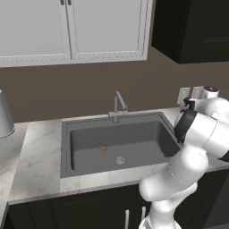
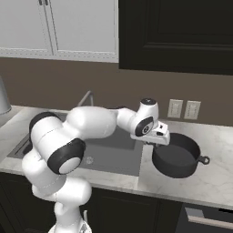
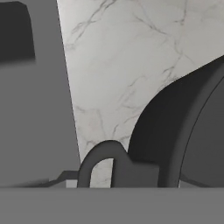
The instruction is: Dump the garlic from the pot into the sink. Then turn on the water and wash the garlic. Then turn off the water and put the garlic back in the pot.
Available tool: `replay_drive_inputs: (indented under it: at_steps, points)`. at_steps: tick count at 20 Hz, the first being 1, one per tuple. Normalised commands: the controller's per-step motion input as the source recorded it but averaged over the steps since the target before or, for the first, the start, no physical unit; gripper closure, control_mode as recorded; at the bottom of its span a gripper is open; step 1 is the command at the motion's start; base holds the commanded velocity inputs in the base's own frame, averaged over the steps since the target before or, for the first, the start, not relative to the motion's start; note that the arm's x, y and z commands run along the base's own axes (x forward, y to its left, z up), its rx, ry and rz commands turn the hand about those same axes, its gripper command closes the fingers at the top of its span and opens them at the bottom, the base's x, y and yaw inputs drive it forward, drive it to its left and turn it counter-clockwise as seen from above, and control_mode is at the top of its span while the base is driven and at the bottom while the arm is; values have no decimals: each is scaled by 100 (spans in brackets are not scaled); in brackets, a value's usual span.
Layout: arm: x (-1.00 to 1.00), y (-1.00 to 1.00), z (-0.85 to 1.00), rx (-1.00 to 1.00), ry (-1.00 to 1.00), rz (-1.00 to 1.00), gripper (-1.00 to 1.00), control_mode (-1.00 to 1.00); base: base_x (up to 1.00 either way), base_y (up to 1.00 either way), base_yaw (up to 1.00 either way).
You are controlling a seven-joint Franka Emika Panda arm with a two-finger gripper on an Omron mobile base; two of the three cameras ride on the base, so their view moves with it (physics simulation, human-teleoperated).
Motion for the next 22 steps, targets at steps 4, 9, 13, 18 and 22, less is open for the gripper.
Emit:
replay_drive_inputs:
  at_steps: [4, 9, 13, 18, 22]
  points:
    - [15, 0, -29, 2, 0, 3, 100, -100, 0, 0, 0]
    - [3, 0, -33, 1, 0, 3, 100, -100, 0, 0, 0]
    - [0, 0, -30, 0, 0, 3, 100, -100, 0, 0, 0]
    - [1, 0, -25, 1, 0, 3, -100, -100, 0, 0, 0]
    - [3, 0, -15, 1, 0, 3, -100, -100, 0, 0, 0]
